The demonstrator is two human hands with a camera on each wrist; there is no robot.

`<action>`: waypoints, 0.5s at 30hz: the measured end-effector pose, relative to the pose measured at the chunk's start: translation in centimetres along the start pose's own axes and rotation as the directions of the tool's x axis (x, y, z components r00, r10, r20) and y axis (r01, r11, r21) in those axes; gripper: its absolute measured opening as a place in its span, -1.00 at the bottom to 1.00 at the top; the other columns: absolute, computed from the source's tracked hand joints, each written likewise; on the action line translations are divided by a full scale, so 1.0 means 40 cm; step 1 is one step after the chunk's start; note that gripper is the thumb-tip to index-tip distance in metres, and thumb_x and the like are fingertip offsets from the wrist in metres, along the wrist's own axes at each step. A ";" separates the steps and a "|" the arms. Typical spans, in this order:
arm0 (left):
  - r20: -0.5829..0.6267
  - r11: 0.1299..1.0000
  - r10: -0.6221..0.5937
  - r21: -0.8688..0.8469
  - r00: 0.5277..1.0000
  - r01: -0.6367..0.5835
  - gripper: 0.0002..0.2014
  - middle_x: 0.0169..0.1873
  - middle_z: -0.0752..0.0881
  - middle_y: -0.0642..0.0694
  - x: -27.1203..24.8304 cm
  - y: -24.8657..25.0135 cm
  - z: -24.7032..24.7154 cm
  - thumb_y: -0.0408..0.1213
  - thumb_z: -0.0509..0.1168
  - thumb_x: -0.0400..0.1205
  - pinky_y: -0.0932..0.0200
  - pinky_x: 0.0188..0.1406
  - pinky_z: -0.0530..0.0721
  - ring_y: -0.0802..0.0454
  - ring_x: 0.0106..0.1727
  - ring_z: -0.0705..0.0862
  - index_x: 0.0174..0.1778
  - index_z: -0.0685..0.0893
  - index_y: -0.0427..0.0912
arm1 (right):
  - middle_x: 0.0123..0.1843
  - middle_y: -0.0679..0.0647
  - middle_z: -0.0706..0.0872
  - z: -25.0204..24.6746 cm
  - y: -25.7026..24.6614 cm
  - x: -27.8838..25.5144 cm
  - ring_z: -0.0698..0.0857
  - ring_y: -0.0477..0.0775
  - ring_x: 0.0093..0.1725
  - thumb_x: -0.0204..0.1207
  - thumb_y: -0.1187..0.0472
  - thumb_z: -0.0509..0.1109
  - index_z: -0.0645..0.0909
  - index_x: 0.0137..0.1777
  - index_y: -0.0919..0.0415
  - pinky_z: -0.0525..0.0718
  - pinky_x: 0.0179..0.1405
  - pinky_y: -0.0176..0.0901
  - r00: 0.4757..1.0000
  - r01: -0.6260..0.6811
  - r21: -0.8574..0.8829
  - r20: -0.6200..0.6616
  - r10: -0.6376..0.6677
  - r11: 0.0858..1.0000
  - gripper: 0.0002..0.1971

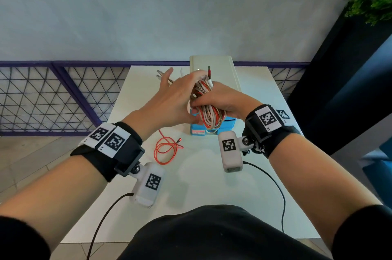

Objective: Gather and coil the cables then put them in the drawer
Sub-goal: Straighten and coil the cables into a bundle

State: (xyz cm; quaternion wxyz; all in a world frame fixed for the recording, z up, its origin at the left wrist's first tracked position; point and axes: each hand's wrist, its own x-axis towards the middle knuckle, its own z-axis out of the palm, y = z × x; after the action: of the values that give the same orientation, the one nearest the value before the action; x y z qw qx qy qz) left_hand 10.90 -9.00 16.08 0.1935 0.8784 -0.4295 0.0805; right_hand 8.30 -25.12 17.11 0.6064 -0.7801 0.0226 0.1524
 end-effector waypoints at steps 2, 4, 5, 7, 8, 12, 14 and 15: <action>-0.032 1.000 0.019 -0.004 0.999 -0.020 0.07 0.43 0.44 -0.02 0.003 -0.007 -0.007 0.06 0.57 0.25 -0.21 0.60 -0.34 0.06 0.51 0.37 0.56 0.03 0.12 | -0.30 0.23 0.74 -0.007 0.006 0.008 0.76 0.09 -0.34 0.44 0.41 0.47 0.62 -0.07 0.31 0.81 -0.22 -0.06 0.999 -0.005 0.035 -0.050 0.007 0.999 -0.89; -0.141 0.994 0.010 -0.105 0.990 -0.025 -0.01 0.52 0.32 -0.06 0.012 -0.008 -0.033 -0.03 0.54 0.33 -0.30 0.62 -0.28 0.07 0.63 0.13 0.59 0.07 0.07 | -0.35 0.21 0.72 -0.013 0.020 0.011 0.73 0.10 -0.39 0.46 0.33 0.49 0.62 -0.09 0.32 0.79 -0.22 -0.03 0.995 -0.010 0.074 -0.095 0.017 0.997 -0.89; -0.224 0.985 -0.013 -0.173 0.974 -0.026 -0.09 0.52 0.31 -0.04 0.018 -0.009 -0.046 -0.09 0.50 0.39 -0.29 0.63 -0.21 0.10 0.63 0.11 0.58 0.12 0.01 | -0.37 0.19 0.70 -0.016 0.030 0.011 0.71 0.07 -0.43 0.49 0.29 0.48 0.61 -0.12 0.31 0.77 -0.25 -0.04 0.994 -0.005 0.123 -0.111 0.019 0.992 -0.90; -0.397 0.963 -0.081 -0.268 0.914 -0.031 -0.31 0.44 0.39 -0.01 0.024 -0.019 -0.067 -0.23 0.38 0.50 -0.19 0.65 0.07 0.14 0.55 0.26 0.53 0.25 -0.12 | -0.37 0.13 0.65 -0.022 0.047 0.010 0.66 0.02 -0.44 0.56 0.28 0.43 0.58 -0.13 0.28 0.76 -0.28 -0.05 0.994 0.012 0.271 -0.107 0.018 0.962 -0.90; -0.443 0.954 -0.127 -0.299 0.888 -0.013 -0.42 0.40 0.44 0.00 0.025 -0.028 -0.070 -0.29 0.32 0.55 -0.03 0.62 0.20 0.16 0.50 0.35 0.49 0.31 -0.16 | -0.35 0.12 0.63 -0.025 0.054 0.010 0.66 0.01 -0.43 0.57 0.28 0.41 0.57 -0.13 0.26 0.76 -0.28 -0.06 0.996 0.017 0.347 -0.090 0.015 0.938 -0.91; -0.344 0.954 -0.196 -0.283 0.918 0.097 -0.58 0.42 0.46 -0.04 0.022 -0.053 -0.053 -0.34 0.15 0.67 0.53 0.40 0.23 0.29 0.42 0.36 0.48 0.39 -0.13 | -0.27 0.14 0.70 -0.036 0.061 0.005 0.72 0.03 -0.36 0.59 0.29 0.38 0.61 -0.08 0.26 0.79 -0.25 -0.08 1.000 0.014 0.479 -0.024 -0.003 0.878 -0.95; -0.320 0.962 -0.168 -0.260 0.932 0.085 -0.59 0.43 0.44 -0.03 0.018 -0.053 -0.039 -0.33 0.14 0.68 0.36 0.43 0.31 0.25 0.44 0.36 0.48 0.39 -0.09 | -0.27 0.12 0.70 -0.038 0.059 0.007 0.72 0.04 -0.35 0.59 0.27 0.38 0.60 -0.08 0.24 0.78 -0.22 -0.08 1.000 0.012 0.459 -0.013 -0.007 0.888 -0.95; -0.323 0.966 -0.150 -0.247 0.935 0.069 -0.59 0.42 0.44 -0.04 0.018 -0.052 -0.035 -0.33 0.16 0.68 0.26 0.44 0.37 0.21 0.44 0.38 0.47 0.40 -0.08 | -0.29 0.11 0.69 -0.037 0.057 0.008 0.71 0.04 -0.36 0.60 0.27 0.38 0.59 -0.10 0.23 0.77 -0.23 -0.08 1.000 0.011 0.456 -0.005 -0.010 0.890 -0.94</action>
State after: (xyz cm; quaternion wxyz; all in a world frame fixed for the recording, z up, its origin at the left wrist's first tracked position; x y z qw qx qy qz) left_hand 13.02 -7.80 17.01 0.3699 0.8454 -0.3463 0.1687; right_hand 8.41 -27.09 15.23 0.7731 -0.6166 0.0540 0.1385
